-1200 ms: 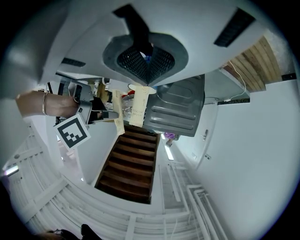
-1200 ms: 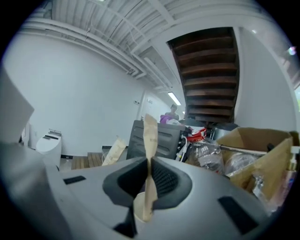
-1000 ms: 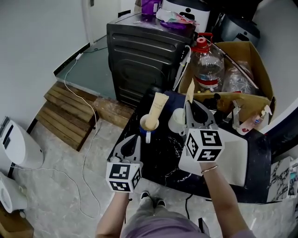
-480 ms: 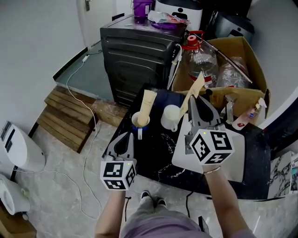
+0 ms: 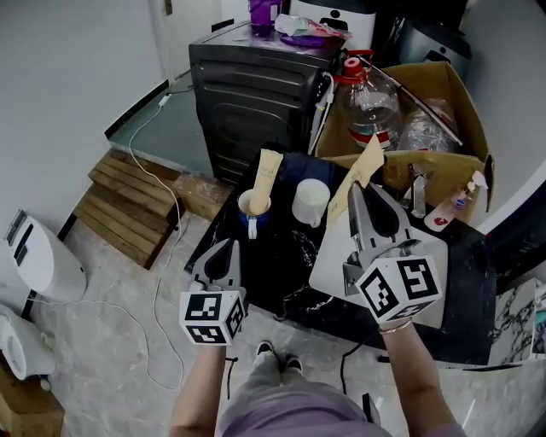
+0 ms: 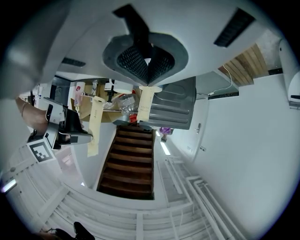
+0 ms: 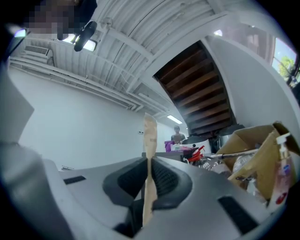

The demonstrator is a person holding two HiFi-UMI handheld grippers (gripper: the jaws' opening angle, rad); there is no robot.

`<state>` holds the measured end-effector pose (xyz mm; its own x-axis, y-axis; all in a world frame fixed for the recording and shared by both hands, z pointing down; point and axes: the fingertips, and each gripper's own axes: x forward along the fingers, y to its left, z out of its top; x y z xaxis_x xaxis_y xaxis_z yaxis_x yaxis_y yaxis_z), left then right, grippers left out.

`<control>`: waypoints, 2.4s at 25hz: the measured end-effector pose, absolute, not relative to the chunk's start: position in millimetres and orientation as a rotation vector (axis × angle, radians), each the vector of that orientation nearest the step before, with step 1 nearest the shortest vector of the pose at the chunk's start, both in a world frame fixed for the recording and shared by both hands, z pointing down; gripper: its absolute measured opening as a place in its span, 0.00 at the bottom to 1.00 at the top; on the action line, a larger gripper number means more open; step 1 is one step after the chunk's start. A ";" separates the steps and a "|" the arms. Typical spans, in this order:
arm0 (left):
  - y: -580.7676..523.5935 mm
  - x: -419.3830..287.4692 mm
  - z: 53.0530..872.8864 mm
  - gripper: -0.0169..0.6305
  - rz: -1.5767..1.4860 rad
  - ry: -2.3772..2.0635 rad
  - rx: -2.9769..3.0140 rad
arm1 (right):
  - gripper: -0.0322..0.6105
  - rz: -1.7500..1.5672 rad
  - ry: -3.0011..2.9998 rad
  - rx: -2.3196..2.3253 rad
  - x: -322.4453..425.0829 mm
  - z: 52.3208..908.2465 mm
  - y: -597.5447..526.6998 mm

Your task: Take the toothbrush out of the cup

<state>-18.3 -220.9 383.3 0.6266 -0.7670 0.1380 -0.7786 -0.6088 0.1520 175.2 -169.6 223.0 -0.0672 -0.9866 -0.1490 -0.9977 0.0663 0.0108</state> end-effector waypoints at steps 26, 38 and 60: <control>-187.2 -96.0 427.7 0.03 0.111 -1.530 2.408 | 0.10 0.262 2.965 -1.807 35.7 371.4 -176.4; -190.4 -119.6 443.3 0.03 0.097 -1.620 2.306 | 0.10 0.478 3.230 -1.688 -15.9 416.0 -181.7; -198.7 -152.1 461.2 0.03 0.113 -1.674 2.220 | 0.13 0.419 3.529 -1.563 -46.8 473.1 -197.8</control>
